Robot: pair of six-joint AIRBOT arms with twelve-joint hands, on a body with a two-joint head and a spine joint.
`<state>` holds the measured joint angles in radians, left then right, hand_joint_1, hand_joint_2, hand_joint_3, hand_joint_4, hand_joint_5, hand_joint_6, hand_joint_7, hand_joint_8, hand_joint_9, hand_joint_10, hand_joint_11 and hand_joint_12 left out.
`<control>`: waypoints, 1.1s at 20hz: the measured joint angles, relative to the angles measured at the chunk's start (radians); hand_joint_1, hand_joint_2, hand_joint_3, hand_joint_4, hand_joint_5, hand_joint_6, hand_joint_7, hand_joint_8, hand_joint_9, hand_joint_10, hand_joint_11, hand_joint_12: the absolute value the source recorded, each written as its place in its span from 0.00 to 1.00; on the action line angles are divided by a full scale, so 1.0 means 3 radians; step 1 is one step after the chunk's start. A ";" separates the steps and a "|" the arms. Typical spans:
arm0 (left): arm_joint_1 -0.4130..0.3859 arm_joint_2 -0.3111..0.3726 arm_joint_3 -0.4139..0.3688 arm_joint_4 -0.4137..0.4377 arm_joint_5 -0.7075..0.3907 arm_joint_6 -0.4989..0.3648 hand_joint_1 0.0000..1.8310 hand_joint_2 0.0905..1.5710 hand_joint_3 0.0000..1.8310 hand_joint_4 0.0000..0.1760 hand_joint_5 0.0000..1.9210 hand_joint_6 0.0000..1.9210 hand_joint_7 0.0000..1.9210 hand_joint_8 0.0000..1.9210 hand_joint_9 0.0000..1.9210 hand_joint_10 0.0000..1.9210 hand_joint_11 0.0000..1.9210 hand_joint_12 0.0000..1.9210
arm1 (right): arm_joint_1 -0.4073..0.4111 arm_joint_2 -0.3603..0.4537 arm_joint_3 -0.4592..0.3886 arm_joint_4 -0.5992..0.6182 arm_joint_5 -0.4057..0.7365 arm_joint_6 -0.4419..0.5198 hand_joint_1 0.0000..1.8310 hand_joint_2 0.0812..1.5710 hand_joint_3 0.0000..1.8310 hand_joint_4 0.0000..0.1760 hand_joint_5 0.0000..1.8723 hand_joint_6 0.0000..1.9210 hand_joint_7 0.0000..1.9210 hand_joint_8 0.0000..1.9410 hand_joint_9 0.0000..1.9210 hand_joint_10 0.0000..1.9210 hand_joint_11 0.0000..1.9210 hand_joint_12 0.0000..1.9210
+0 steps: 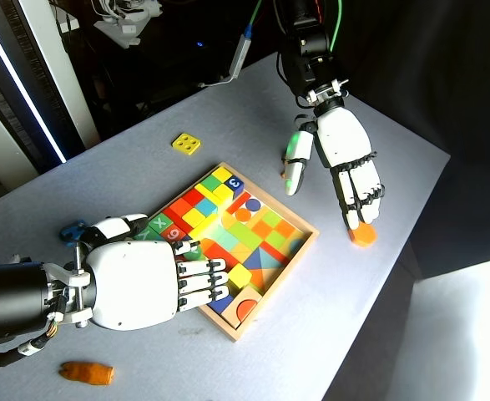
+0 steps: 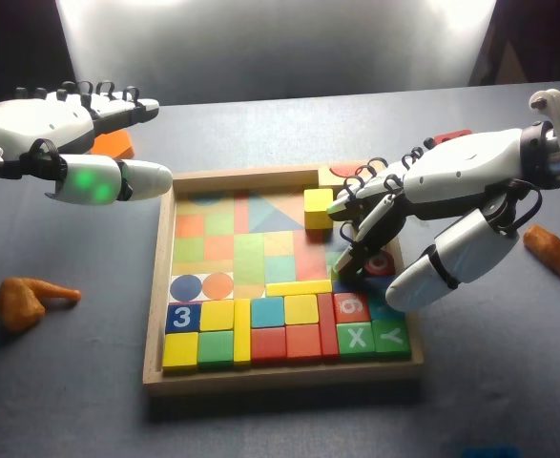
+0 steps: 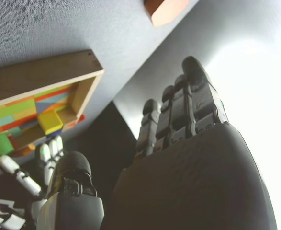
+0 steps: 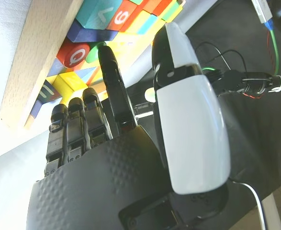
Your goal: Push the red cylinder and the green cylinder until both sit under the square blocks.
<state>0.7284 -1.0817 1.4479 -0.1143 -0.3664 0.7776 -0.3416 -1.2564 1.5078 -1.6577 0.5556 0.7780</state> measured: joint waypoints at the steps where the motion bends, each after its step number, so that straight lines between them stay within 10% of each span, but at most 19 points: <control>1: 0.0000 0.0000 0.0000 0.0000 -0.0001 -0.0001 0.00 0.71 0.00 0.54 0.02 0.00 0.00 0.00 0.01 0.00 0.00 0.26 | 0.0003 0.0000 0.0000 -0.0003 0.0000 -0.0001 0.14 0.68 0.00 1.00 0.32 0.00 0.02 0.00 0.00 0.00 0.01 0.02; 11: 0.0006 0.0000 -0.0008 -0.0010 -0.0011 0.0000 0.00 0.71 0.00 0.55 0.01 0.00 0.00 0.00 0.00 0.00 0.00 0.21 | 0.0196 0.0000 -0.0004 0.0057 0.0025 -0.0170 0.18 0.67 0.00 1.00 0.31 0.00 0.01 0.00 0.00 0.00 0.00 0.00; 14: 0.0041 0.0001 -0.0008 -0.0062 -0.0057 -0.0001 0.00 0.69 0.00 0.58 0.01 0.00 0.00 0.00 0.00 0.00 0.00 0.25 | 0.0196 0.0079 -0.0058 0.0347 0.0062 -0.0374 0.20 0.67 0.00 0.78 0.31 0.00 0.02 0.00 0.00 0.00 0.02 0.01; 16: 0.0052 0.0037 -0.0050 -0.0126 -0.0066 0.0000 0.00 0.70 0.00 0.42 0.01 0.00 0.00 0.00 0.00 0.00 0.00 0.17 | 0.0235 0.0248 -0.0181 0.0773 0.0067 -0.0727 0.19 0.66 0.01 0.39 0.31 0.00 0.02 0.00 0.00 0.00 0.01 0.19; 20: 0.0212 0.0177 -0.0209 -0.0295 -0.0362 -0.0004 0.00 0.71 0.00 0.41 0.01 0.00 0.00 0.00 0.00 0.00 0.00 0.13 | 0.0200 0.0440 -0.0233 0.1741 0.0022 -0.1373 0.18 0.66 0.00 0.24 0.24 0.00 0.00 0.00 0.00 0.00 0.00 0.00; 22: 0.0264 0.0263 -0.0294 -0.0319 -0.0515 -0.0055 0.00 0.74 0.00 0.42 0.01 0.00 0.00 0.00 0.00 0.00 0.00 0.06 | 0.0051 0.0573 -0.0322 0.2337 0.0053 -0.1748 0.17 0.67 0.00 0.35 0.22 0.00 0.01 0.00 0.00 0.00 0.00 0.00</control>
<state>0.8078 -1.0027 1.3598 -0.2100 -0.5209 0.7612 -0.3264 -1.0843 1.4113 -0.9565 0.5716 0.2535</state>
